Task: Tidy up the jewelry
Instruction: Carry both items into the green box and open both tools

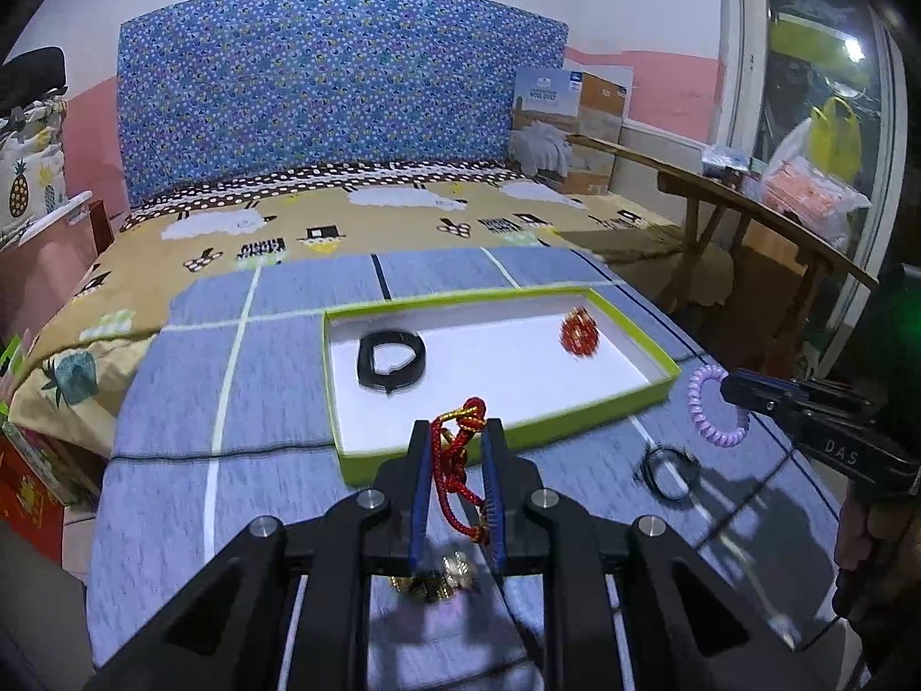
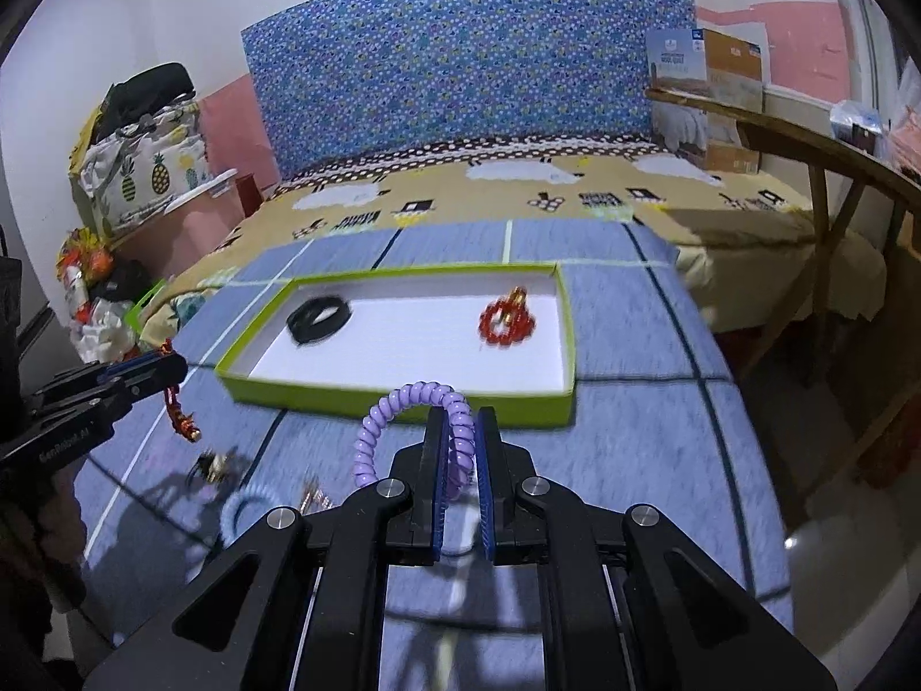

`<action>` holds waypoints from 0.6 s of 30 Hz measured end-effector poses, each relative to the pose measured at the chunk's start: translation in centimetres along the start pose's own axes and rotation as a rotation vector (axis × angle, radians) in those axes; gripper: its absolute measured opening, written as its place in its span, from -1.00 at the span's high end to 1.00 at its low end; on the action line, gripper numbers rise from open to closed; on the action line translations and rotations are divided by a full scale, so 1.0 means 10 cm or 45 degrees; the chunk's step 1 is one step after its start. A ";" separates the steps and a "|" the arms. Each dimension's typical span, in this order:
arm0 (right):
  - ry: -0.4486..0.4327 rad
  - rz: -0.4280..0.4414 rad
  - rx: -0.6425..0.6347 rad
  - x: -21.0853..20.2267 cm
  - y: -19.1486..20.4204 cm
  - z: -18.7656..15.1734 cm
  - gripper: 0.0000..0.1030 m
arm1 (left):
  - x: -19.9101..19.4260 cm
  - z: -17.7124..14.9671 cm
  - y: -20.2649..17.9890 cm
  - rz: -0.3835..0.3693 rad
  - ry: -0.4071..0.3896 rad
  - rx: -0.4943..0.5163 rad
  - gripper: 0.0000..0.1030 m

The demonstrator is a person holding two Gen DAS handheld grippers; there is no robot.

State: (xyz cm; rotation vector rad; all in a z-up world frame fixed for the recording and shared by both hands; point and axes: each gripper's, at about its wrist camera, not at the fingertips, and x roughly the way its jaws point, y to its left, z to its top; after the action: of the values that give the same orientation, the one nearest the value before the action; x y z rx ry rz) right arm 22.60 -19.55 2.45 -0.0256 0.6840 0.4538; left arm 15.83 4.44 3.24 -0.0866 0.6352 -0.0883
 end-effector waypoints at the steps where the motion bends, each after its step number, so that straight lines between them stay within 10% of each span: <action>1: -0.002 -0.003 0.002 0.04 -0.03 0.05 0.82 | 0.02 0.03 0.01 0.005 -0.005 0.004 0.66; 18: 0.128 -0.078 -0.008 0.89 -0.30 0.39 0.82 | 0.71 0.35 0.19 0.084 0.048 0.037 0.66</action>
State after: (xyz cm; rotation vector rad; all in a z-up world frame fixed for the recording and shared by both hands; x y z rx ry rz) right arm 32.28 -18.05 -0.37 -0.0756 0.7785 0.3982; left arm 23.76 5.75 1.67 -0.0357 0.6736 -0.0355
